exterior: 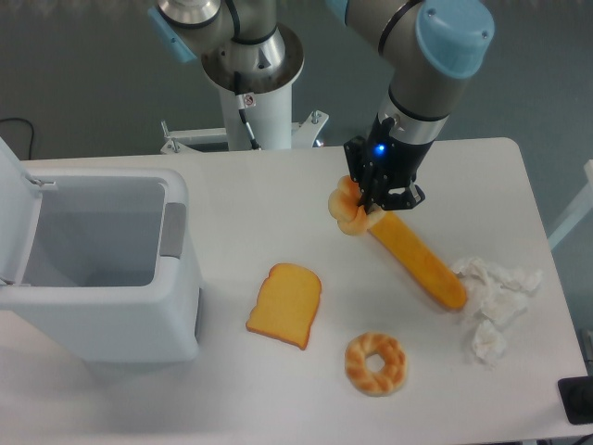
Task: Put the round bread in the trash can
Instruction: 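Close the gripper on the round twisted bread roll and lift it, then carry the held bread roll over the open trash can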
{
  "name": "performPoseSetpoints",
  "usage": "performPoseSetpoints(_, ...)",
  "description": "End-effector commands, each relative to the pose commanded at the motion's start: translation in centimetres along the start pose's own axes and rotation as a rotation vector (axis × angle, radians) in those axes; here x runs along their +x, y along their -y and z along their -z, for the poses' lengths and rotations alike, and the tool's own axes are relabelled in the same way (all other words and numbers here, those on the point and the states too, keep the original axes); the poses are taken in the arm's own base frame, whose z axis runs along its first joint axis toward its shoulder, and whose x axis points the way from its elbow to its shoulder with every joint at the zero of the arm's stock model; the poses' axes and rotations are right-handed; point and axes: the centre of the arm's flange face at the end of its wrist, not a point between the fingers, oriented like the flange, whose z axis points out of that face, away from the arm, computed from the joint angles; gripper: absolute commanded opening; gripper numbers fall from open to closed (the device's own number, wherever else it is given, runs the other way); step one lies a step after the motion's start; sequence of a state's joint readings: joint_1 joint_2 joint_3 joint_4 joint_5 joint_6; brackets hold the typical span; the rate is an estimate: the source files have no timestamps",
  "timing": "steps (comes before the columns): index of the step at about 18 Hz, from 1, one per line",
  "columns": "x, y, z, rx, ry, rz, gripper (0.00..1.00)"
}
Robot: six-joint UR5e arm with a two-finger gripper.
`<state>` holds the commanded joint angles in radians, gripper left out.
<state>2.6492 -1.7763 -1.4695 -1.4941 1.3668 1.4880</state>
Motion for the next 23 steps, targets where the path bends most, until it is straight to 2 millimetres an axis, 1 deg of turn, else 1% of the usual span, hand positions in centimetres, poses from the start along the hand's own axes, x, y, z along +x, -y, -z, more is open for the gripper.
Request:
performPoseSetpoints(3, 0.1, 0.5, 0.4, 0.008, 0.008, 0.026, 0.00)
performPoseSetpoints(6, 0.3, 1.3, 0.7, 0.053, 0.007, 0.038, 0.00)
performPoseSetpoints(8, 0.5, 1.6, 1.5, 0.073, 0.020, 0.057, 0.00)
performPoseSetpoints(10, 0.9, 2.6, 1.9, 0.108, 0.020, 0.070, 0.00)
performPoseSetpoints(11, 1.4, 3.2, 2.4, 0.111, 0.027, 0.074, 0.00)
performPoseSetpoints(14, 2.8, 5.6, 2.7, 0.136, 0.022, 0.101, 0.00)
performPoseSetpoints(16, 3.3, 6.4, 3.0, 0.169, 0.015, 0.143, 0.00)
performPoseSetpoints(19, 4.0, 7.1, 4.3, 0.222, 0.024, 0.155, 0.00)
performPoseSetpoints(22, 4.1, 7.4, 4.7, 0.266, 0.013, 0.189, 0.00)
performPoseSetpoints(23, 4.4, 7.6, 5.0, 0.284, 0.013, 0.195, 0.00)
